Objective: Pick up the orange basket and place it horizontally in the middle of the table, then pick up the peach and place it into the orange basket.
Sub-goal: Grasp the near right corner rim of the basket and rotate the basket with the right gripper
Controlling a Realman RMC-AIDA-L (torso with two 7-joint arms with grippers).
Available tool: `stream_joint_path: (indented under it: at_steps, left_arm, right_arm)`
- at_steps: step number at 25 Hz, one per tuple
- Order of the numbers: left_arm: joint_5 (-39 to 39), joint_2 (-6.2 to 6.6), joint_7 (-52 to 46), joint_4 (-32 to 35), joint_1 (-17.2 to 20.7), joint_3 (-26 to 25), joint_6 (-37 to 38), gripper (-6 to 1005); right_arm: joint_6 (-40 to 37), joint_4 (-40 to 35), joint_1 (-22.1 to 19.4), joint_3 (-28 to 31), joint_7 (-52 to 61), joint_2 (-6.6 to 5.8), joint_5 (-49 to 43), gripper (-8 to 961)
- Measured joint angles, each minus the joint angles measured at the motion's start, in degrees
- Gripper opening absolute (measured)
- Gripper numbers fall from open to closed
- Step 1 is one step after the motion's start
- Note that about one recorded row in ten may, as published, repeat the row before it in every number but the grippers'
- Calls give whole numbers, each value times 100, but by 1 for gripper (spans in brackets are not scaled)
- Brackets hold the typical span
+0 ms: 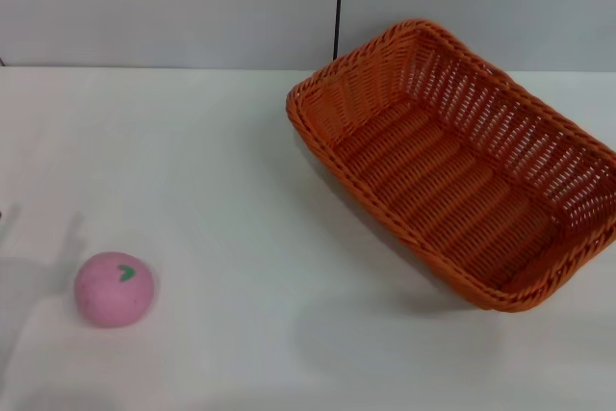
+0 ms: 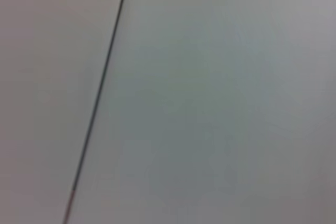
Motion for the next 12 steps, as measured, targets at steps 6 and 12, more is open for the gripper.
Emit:
stream_joint_path:
  at_steps: [6,12]
  left_arm:
    - [-34,10,-9,-307,136,157,65,806]
    - [-45,25,-59,-305,103,140,113,805]
  right_arm:
    - [222,-560,73,12,583,-128,-625,813]
    - [468,-2164,-99,56,2006,-52,-1688,813]
